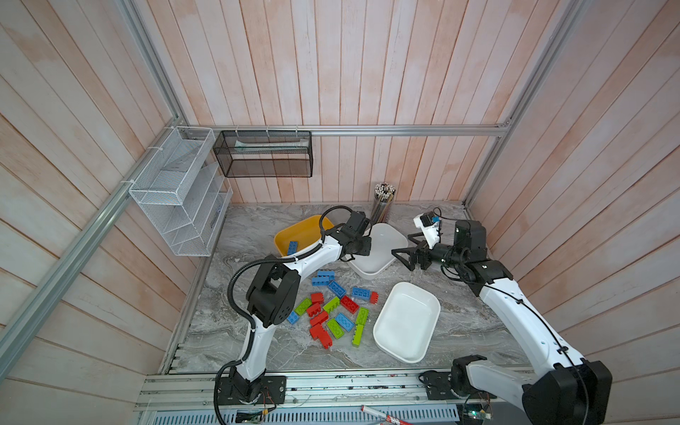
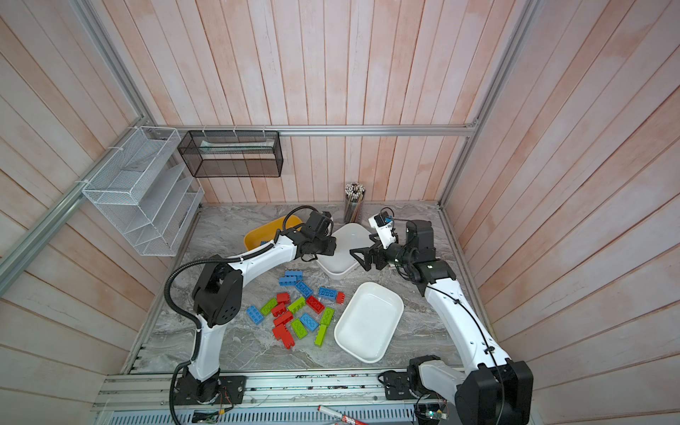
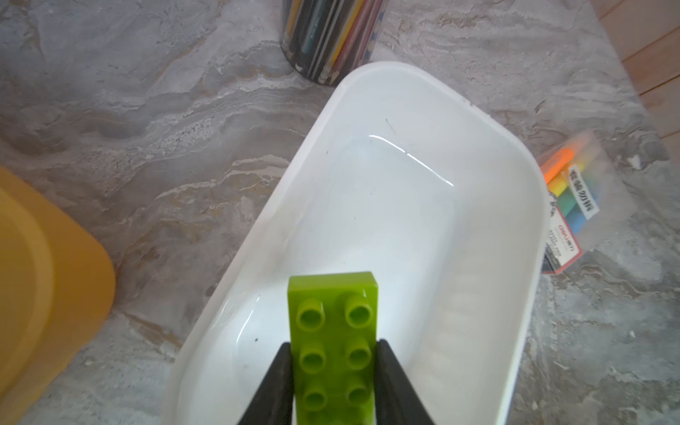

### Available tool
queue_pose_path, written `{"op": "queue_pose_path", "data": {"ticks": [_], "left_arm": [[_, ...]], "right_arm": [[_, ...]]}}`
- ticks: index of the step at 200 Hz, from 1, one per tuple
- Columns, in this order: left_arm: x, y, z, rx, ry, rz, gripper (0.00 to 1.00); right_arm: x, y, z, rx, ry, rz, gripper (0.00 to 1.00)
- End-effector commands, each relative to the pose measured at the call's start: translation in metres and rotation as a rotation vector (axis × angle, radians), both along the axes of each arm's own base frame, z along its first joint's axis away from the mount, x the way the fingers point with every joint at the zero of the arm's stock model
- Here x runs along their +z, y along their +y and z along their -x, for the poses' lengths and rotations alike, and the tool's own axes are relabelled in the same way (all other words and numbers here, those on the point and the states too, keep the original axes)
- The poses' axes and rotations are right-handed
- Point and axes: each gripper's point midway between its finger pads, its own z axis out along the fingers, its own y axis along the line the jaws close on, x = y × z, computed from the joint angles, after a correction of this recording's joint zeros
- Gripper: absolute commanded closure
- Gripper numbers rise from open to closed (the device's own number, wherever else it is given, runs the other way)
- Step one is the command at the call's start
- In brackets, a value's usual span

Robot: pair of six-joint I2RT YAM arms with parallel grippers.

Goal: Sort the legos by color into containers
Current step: 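Carry the lime-green brick over and drop it into the white tub, then return the left gripper to the pile and grasp a blue brick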

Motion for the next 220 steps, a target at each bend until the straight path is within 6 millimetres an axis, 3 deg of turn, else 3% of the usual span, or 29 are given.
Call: {"op": "queue_pose_path", "data": {"ticks": [1, 27, 45, 72, 98, 112, 149, 176, 197, 220], "left_arm": [[-0.011, -0.001, -0.011, -0.037, -0.048, -0.1, 0.75], [-0.014, 0.002, -0.016, -0.044, -0.073, -0.146, 0.63], [-0.001, -0.003, -0.012, -0.082, -0.075, -0.123, 0.37], [0.029, 0.001, 0.002, -0.13, -0.085, -0.101, 0.13], [0.065, 0.016, 0.026, -0.188, -0.101, -0.075, 0.06], [0.075, 0.037, 0.038, -0.161, -0.078, -0.09, 0.06], [0.078, 0.125, 0.085, 0.113, 0.037, -0.118, 0.08], [0.056, 0.182, 0.133, 0.29, 0.122, -0.15, 0.09], [0.038, 0.232, 0.159, 0.482, 0.194, -0.151, 0.09], [0.025, 0.261, 0.182, 0.645, 0.246, -0.083, 0.09]], "right_arm": [[0.008, -0.007, 0.001, -0.015, -0.021, 0.019, 0.02], [0.004, -0.011, 0.002, -0.022, -0.015, 0.03, 0.02], [0.001, -0.011, 0.004, -0.016, -0.007, 0.027, 0.02], [-0.002, -0.01, 0.007, -0.006, 0.003, 0.023, 0.02], [0.0, -0.007, 0.011, 0.01, 0.003, 0.011, 0.02], [-0.001, -0.005, 0.014, 0.027, 0.01, -0.001, 0.02], [-0.002, -0.002, 0.022, 0.058, 0.024, -0.017, 0.02], [-0.004, 0.002, 0.028, 0.088, 0.042, -0.029, 0.02], [-0.006, 0.007, 0.032, 0.113, 0.054, -0.037, 0.02], [-0.009, 0.015, 0.036, 0.139, 0.063, -0.043, 0.02]]}}
